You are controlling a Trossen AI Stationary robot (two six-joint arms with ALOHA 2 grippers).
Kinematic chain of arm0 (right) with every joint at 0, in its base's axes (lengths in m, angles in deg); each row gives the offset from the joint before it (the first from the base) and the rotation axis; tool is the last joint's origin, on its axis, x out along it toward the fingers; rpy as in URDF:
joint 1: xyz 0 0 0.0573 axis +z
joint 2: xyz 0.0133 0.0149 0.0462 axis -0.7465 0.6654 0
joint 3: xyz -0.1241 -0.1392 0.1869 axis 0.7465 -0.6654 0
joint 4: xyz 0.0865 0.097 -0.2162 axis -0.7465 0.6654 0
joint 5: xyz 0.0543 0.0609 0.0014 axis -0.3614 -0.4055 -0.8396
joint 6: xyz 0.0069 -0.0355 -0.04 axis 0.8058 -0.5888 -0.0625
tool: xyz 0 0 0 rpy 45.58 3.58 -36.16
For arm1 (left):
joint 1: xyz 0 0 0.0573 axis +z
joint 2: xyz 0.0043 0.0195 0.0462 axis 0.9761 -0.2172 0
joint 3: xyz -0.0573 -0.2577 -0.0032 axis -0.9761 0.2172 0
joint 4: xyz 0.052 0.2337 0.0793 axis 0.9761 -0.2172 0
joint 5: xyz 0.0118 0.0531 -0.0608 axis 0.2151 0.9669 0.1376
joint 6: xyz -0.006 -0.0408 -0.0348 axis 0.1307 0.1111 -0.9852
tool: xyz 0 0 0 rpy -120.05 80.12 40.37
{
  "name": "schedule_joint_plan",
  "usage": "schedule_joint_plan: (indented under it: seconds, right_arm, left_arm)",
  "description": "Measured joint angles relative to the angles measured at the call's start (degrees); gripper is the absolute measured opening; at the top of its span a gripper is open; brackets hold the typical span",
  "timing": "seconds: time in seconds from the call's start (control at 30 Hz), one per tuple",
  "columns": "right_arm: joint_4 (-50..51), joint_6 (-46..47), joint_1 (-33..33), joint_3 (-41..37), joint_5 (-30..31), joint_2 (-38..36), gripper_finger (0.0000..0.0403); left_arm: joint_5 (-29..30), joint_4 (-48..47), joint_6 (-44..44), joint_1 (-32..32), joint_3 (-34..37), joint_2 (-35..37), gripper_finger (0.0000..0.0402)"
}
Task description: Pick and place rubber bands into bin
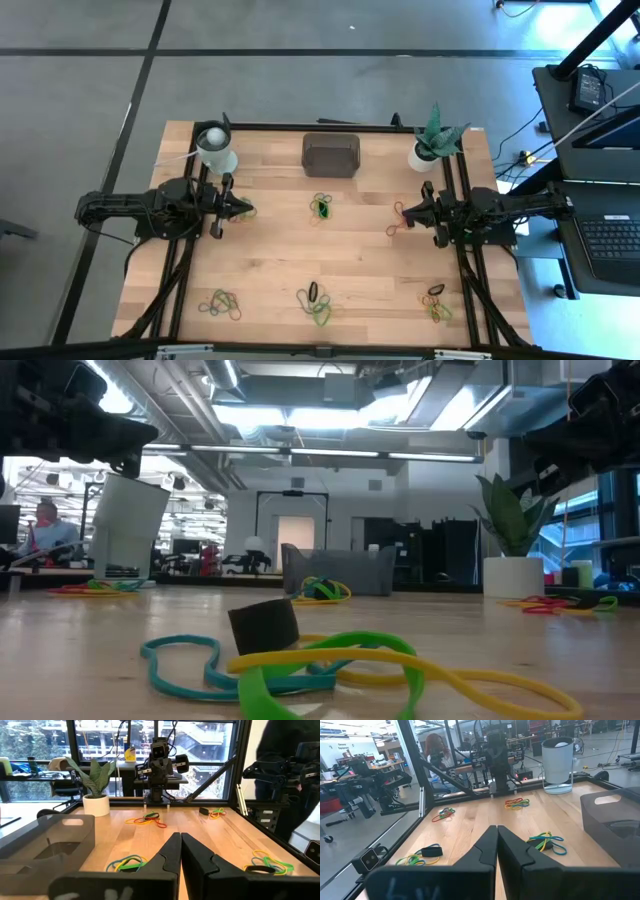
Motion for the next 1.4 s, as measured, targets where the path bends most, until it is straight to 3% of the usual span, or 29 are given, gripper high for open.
schedule_joint_plan:
  seconds: [1.4]
  right_arm:
    - [-0.22,-0.07,0.00,0.00,1.11,0.00,0.0015]
  left_arm:
    - [0.00,0.00,0.00,0.00,0.00,0.00,0.0006]
